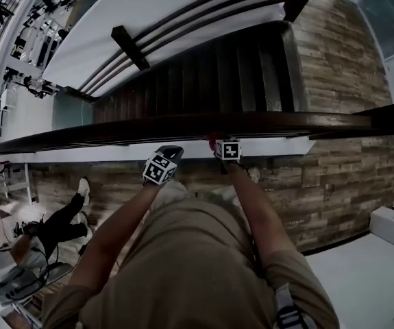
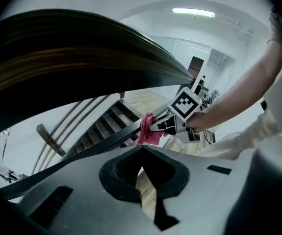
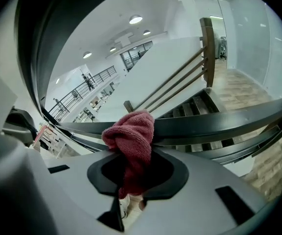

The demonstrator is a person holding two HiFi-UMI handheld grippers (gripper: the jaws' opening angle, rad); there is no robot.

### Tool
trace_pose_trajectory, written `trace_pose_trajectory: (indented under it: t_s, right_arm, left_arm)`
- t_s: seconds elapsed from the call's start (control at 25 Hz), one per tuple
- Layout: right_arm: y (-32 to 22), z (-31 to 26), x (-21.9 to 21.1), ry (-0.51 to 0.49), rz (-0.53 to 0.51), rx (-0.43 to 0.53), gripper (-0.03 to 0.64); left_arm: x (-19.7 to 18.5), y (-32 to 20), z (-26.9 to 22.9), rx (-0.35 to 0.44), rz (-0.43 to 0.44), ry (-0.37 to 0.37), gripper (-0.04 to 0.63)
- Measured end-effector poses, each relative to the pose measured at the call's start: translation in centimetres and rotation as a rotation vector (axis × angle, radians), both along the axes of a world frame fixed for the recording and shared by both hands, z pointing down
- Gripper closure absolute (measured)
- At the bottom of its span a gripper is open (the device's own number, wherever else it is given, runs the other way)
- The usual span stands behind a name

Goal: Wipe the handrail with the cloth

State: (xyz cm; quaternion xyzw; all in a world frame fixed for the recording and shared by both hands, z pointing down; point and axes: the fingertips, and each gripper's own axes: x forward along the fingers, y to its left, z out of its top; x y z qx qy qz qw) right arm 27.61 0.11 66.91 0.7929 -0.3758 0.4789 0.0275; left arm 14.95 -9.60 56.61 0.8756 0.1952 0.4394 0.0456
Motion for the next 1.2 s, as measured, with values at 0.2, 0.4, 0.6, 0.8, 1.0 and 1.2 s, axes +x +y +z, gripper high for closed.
trace_pose_trajectory:
  t_s: [0.2,0.4,0.6,0.8,1.0,1.2]
  right_arm:
    - [7.9,0.3,4.9,-0.020,-0.013,0.062,0.532]
    - [19.4,0.1,11.1,-0.032,-0.013,0.050,0.532]
    - [31.9,0.5,18.7,-0.015,0.022,0.012,0.532]
    - [44.7,0.5,26.6,-0.010,0.233,-0.059,0.532]
    - [51.6,0.0,31.0,0.015,0.328,-0.157,0.532]
    - [56.9,-0.2,31.8,0.096,0.470,-0.285,0.532]
  left_arm:
    - [6.0,11.5,1.5,0.033,0.011,-0.029,0.578]
    - [11.9,23.1,0.7,0.018,-0.036,-0.040,0.578]
    - [17.6,32.4,0.5,-0.002,-0.029,-0.022,0.578]
    - [21.4,36.4,-0.1,-0.041,-0.066,0.004,0.578]
    - [21.2,36.0,-1.7,-0.068,-0.165,0.048,0.578]
    - [19.6,34.0,-1.7,-0.091,-0.200,0.059,0.578]
